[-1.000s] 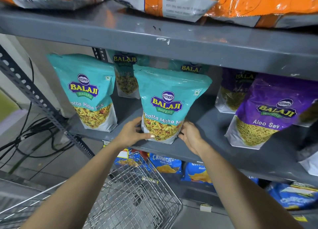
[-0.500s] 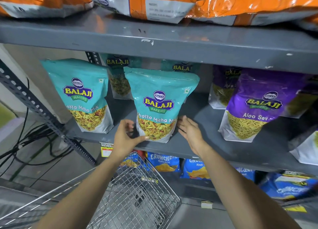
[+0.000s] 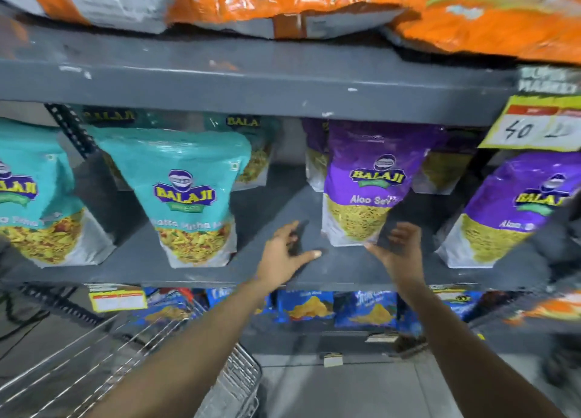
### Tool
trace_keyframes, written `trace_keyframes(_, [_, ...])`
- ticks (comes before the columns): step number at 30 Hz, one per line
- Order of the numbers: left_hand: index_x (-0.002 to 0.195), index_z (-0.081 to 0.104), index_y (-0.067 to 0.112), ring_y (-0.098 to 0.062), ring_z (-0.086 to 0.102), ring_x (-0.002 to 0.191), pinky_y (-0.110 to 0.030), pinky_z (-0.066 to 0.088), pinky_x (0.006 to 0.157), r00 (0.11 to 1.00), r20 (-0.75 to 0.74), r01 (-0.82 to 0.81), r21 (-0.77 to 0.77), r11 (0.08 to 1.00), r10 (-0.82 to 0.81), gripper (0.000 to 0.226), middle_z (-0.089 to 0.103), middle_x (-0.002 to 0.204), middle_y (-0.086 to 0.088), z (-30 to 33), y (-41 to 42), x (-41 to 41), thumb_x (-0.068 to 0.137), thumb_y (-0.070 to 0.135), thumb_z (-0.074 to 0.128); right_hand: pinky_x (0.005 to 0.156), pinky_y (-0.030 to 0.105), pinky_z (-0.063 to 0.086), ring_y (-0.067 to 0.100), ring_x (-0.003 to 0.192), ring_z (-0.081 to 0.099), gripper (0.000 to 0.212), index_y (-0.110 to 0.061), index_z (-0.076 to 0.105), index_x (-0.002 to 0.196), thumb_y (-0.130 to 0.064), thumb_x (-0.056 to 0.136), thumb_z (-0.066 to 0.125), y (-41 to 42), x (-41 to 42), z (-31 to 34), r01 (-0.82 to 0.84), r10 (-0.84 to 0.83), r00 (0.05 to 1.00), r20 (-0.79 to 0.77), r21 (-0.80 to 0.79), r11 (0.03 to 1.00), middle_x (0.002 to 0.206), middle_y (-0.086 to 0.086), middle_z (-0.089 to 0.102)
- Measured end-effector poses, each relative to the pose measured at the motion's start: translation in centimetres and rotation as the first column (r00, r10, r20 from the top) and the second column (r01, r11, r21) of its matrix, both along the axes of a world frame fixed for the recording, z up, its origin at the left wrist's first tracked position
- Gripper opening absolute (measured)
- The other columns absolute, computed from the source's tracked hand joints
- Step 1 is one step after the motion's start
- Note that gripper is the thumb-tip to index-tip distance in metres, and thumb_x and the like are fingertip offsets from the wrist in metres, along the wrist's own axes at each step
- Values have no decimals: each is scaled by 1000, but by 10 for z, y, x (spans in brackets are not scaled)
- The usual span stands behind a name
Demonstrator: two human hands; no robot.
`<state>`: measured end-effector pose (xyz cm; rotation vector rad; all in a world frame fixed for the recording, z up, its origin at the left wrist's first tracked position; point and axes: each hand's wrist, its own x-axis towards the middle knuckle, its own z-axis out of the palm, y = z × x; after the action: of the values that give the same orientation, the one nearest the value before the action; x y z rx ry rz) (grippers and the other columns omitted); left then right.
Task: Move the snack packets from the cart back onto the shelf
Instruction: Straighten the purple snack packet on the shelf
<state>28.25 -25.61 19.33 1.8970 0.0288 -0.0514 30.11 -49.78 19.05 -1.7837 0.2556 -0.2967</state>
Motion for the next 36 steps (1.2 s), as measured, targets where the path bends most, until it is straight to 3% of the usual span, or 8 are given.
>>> trace_keyframes(3, [148, 30, 18, -9, 48, 119, -26, 41, 100, 987, -102, 126, 10, 992, -124, 105, 43, 131, 14, -3, -23, 37, 63, 34, 89, 88, 24, 48, 14, 107, 55, 98, -3, 30, 138, 18, 58, 82, -14, 26, 7, -265, 263, 964, -39, -42, 963, 122, 9, 51])
trace_keyframes(5, [141, 39, 19, -11, 54, 123, -33, 45, 105, 974, -110, 203, 36, 979, -198, 98, 51, 138, 12, -4, -36, 52, 59, 42, 88, 90, 23, 50, 7, 112, 57, 97, -4, 30, 139, 16, 60, 82, -19, 40, 9, -400, 396, 916, -65, -71, 914, 129, 7, 54])
trace_keyframes(9, [116, 62, 18, -15, 67, 105, -44, 53, 97, 993, -52, 105, 18, 994, -104, 64, 72, 115, 0, -6, -53, 56, 62, 43, 85, 78, 12, 53, -7, 102, 64, 92, -23, 33, 136, -3, 65, 87, -24, 45, 3, -409, 397, 908, -131, -87, 908, 124, -6, 61])
trace_keyframes(13, [113, 65, 18, -15, 68, 105, -44, 52, 97, 998, -39, 58, -2, 998, -58, 58, 74, 112, 1, -8, -56, 41, 64, 42, 85, 78, 14, 53, -1, 109, 63, 94, -41, 30, 135, -21, 64, 89, -27, 31, -1, -420, 404, 905, -130, -128, 899, 126, -16, 60])
trace_keyframes(19, [114, 64, 17, -13, 68, 104, -31, 54, 93, 998, -33, 56, 8, 998, -56, 58, 74, 113, 1, -8, -54, 20, 66, 38, 86, 83, 15, 52, 2, 114, 62, 89, -65, 30, 118, -22, 67, 87, -23, 4, 1, -396, 389, 918, -76, -162, 904, 124, -16, 60])
trace_keyframes(22, [115, 65, 19, -8, 67, 102, -14, 49, 83, 998, -29, 58, 2, 998, -58, 56, 74, 113, 3, -7, -51, 11, 66, 37, 86, 89, 13, 50, 0, 115, 59, 87, -63, 30, 119, -22, 67, 87, -20, -6, -1, -378, 373, 926, -59, -176, 909, 125, -11, 60])
trace_keyframes(30, [116, 65, 18, -11, 67, 102, -19, 51, 85, 998, -34, 54, 5, 999, -53, 57, 74, 114, 2, -4, -50, 3, 66, 37, 86, 82, 0, 44, -18, 108, 54, 83, -51, 32, 124, -21, 68, 86, -17, -17, 1, -377, 368, 926, -80, -174, 910, 121, -27, 55])
trace_keyframes(36, [122, 58, 24, -10, 66, 109, -35, 53, 97, 992, -81, 97, -12, 995, -98, 70, 71, 118, 7, 0, -43, 5, 61, 42, 88, 83, 12, 49, 4, 113, 61, 74, -23, 38, 131, -16, 73, 83, -22, -18, 13, -438, 426, 894, -139, -64, 897, 122, -8, 60])
